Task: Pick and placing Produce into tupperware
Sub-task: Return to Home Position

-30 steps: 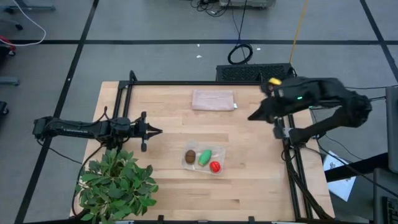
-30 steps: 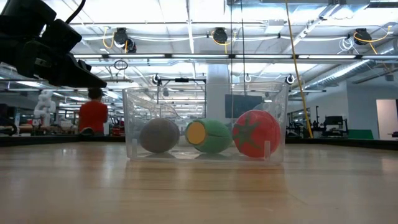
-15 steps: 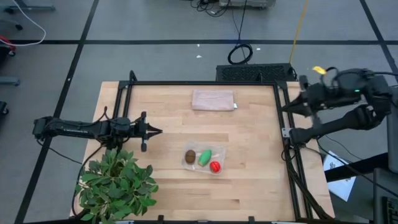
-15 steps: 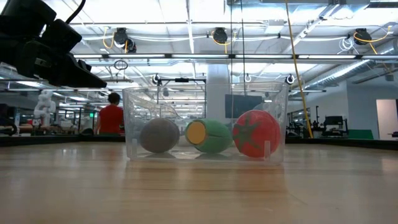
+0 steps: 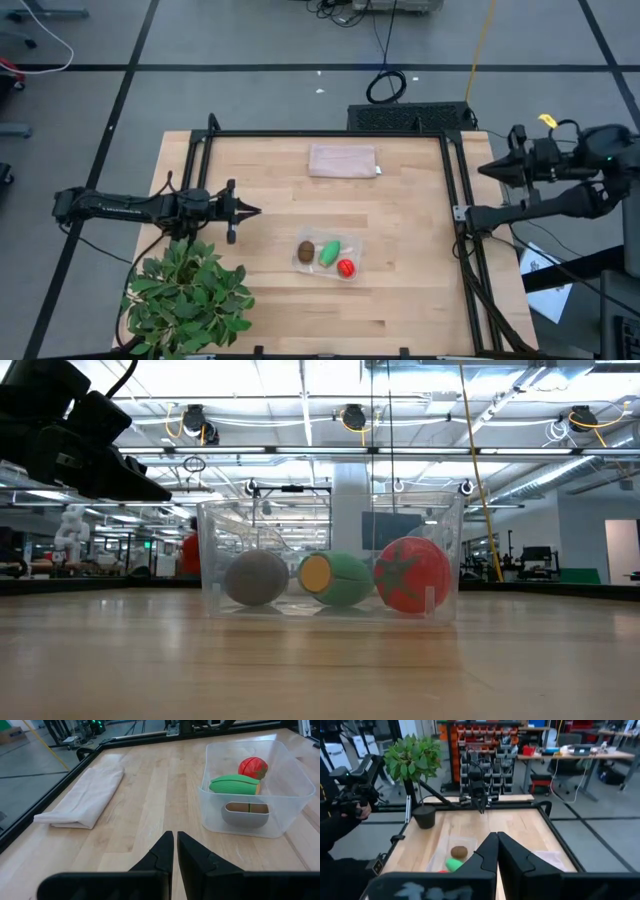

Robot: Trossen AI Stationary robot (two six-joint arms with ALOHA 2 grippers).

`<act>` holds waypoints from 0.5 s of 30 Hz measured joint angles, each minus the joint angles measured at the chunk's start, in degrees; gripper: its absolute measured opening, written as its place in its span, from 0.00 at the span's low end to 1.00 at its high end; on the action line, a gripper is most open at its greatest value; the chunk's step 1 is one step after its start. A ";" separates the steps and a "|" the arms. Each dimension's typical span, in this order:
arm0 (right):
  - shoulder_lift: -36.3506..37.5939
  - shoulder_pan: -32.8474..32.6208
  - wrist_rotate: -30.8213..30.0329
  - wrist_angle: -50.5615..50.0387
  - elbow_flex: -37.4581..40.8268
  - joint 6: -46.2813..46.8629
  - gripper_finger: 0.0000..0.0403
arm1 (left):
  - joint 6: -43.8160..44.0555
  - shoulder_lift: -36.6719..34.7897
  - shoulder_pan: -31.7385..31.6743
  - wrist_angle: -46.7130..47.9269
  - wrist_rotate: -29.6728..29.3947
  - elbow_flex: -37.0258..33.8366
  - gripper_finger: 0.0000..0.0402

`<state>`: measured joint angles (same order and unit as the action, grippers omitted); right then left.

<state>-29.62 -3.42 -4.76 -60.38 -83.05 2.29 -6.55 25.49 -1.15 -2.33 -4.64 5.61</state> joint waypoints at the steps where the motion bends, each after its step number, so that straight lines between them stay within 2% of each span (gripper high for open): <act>1: 1.38 0.00 -0.06 1.19 1.78 -0.27 0.00 | 0.00 0.00 0.00 0.00 0.00 0.00 0.07; 9: 10.62 0.03 -1.55 9.95 15.51 -2.97 0.00 | 0.00 0.00 -0.02 -0.02 0.00 0.00 0.07; 15: 16.44 0.04 -1.58 13.89 21.89 -3.40 0.00 | 0.24 0.00 -0.01 -0.02 0.00 0.00 0.07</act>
<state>-13.18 -3.38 -6.34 -46.48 -61.16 -1.10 -6.31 25.50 -1.16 -2.35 -4.64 5.61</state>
